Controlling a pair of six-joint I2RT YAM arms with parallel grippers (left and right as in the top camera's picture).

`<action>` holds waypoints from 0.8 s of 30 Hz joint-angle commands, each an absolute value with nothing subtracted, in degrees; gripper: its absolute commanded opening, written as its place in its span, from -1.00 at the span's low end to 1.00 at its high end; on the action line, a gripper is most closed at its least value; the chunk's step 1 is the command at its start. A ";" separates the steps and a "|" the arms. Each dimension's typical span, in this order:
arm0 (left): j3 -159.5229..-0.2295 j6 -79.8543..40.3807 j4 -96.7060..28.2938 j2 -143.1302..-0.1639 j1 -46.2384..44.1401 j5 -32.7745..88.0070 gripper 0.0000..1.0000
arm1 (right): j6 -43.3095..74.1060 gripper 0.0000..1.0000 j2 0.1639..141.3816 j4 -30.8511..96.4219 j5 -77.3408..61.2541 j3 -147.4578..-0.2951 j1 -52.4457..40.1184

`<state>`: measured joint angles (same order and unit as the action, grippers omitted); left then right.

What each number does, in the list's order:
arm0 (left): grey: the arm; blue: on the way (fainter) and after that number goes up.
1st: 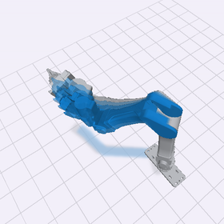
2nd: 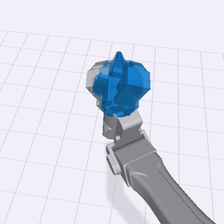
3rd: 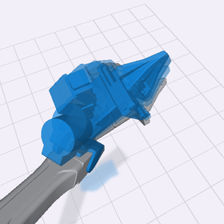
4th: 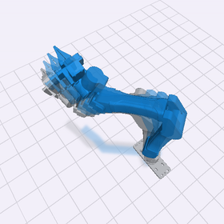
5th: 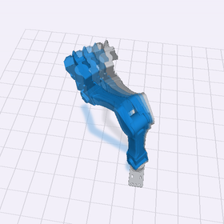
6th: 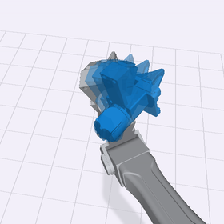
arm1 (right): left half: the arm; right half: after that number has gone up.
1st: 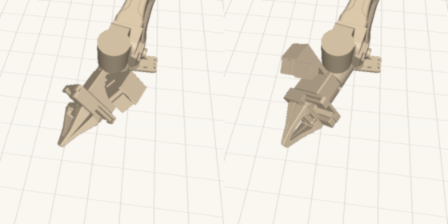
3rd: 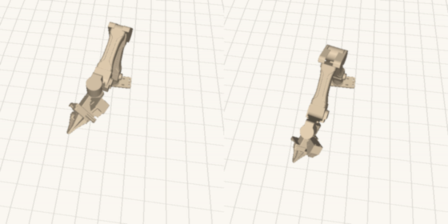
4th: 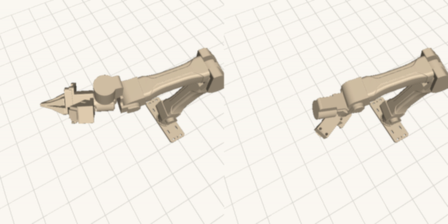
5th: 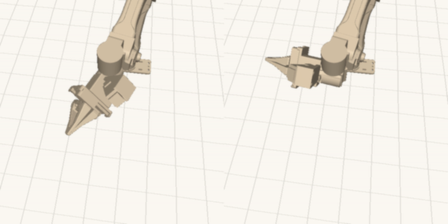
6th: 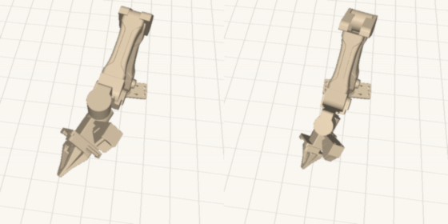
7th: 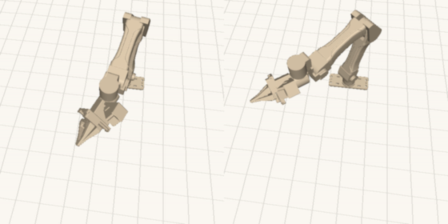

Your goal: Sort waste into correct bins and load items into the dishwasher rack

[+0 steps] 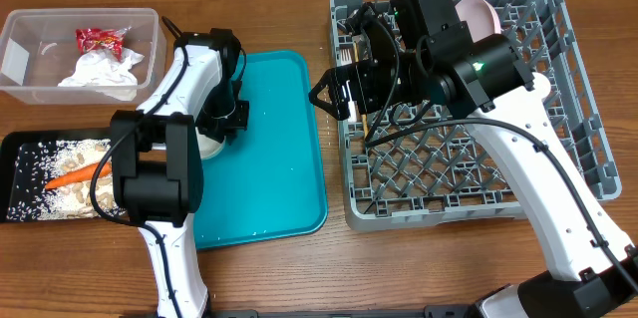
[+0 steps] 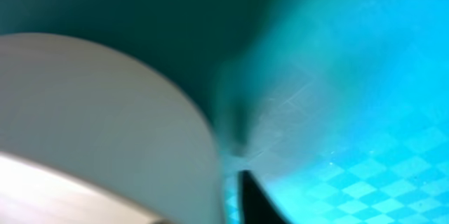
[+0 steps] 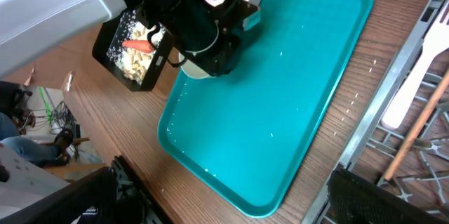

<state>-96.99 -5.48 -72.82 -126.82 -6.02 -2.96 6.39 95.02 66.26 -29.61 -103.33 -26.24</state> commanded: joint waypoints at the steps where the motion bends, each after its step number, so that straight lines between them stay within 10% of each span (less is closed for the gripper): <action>1: -96.33 -6.52 -73.63 -127.07 -7.07 -2.81 -0.92 | 6.15 1.00 94.78 66.15 -29.56 -102.96 -26.20; 12: -96.53 -9.69 -73.78 -125.45 -16.75 3.18 -0.90 | 6.15 1.00 94.78 66.15 -29.56 -102.96 -26.20; 24: -99.90 -12.32 -79.35 -123.59 -22.28 6.48 -0.02 | 6.15 1.00 94.78 66.15 -29.56 -102.96 -26.20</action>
